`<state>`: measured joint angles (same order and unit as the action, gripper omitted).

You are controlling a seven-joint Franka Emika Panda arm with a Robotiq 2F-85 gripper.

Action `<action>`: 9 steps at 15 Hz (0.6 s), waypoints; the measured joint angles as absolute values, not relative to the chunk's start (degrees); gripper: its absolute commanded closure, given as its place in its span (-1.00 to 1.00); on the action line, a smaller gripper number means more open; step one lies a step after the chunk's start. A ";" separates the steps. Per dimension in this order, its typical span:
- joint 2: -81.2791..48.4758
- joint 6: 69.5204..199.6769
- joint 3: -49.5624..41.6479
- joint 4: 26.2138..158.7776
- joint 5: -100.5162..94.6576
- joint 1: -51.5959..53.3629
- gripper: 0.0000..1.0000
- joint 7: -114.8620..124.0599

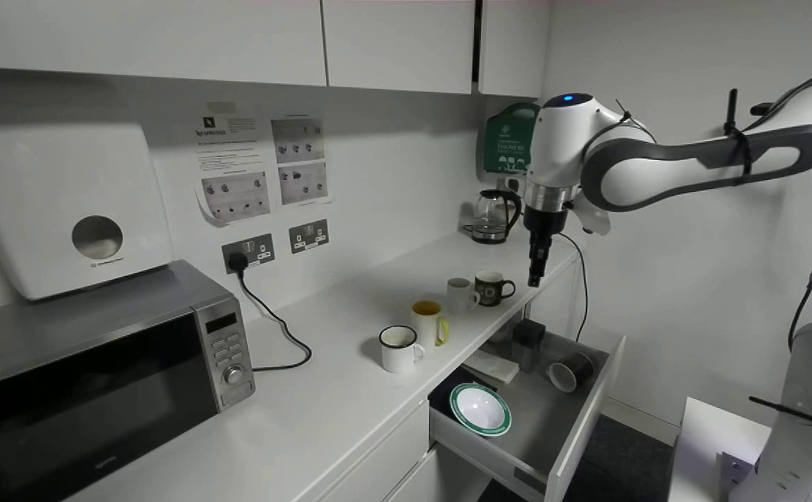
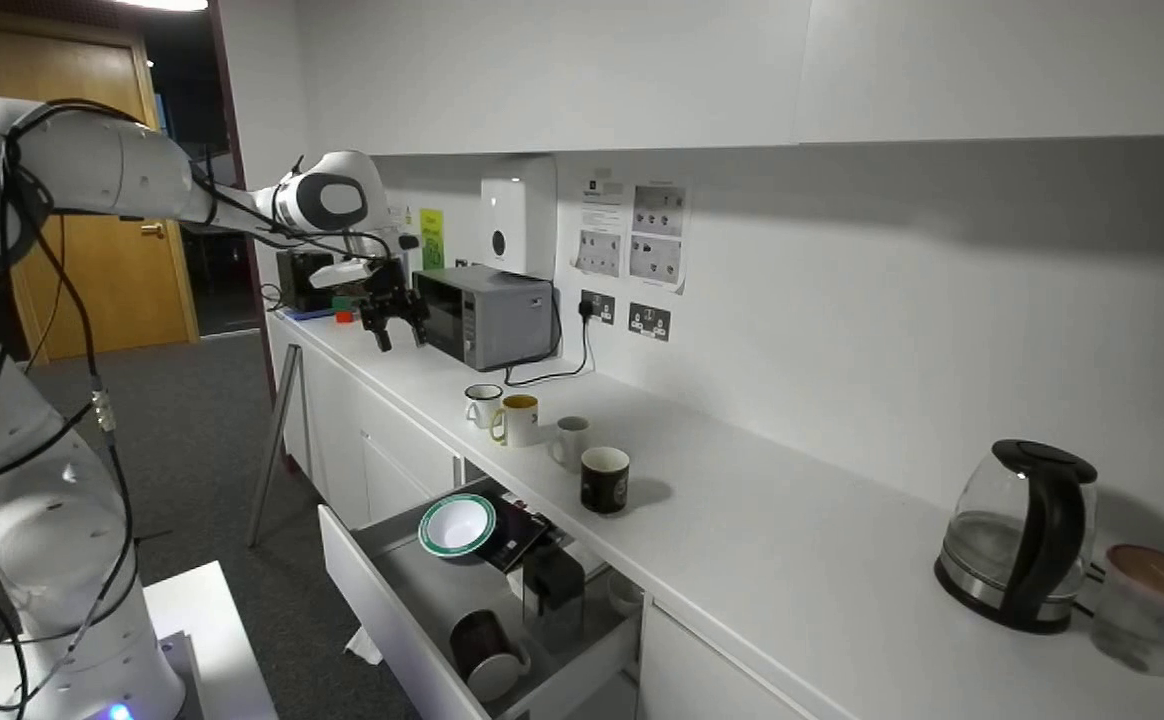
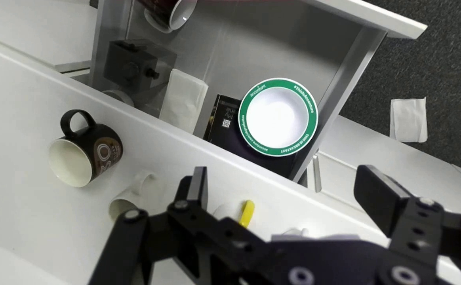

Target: Move the third mug from the left, closer to the microwave

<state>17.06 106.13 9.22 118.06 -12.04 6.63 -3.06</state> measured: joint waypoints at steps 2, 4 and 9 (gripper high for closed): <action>13.38 106.06 8.18 114.03 -12.04 6.06 -1.00 -3.20; 9.92 106.02 6.89 109.95 -12.05 5.56 -1.00 -3.73; 1.69 105.84 3.68 100.56 -12.37 3.68 -1.00 -8.56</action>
<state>1.69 105.84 3.68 100.56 -12.37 3.68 -8.56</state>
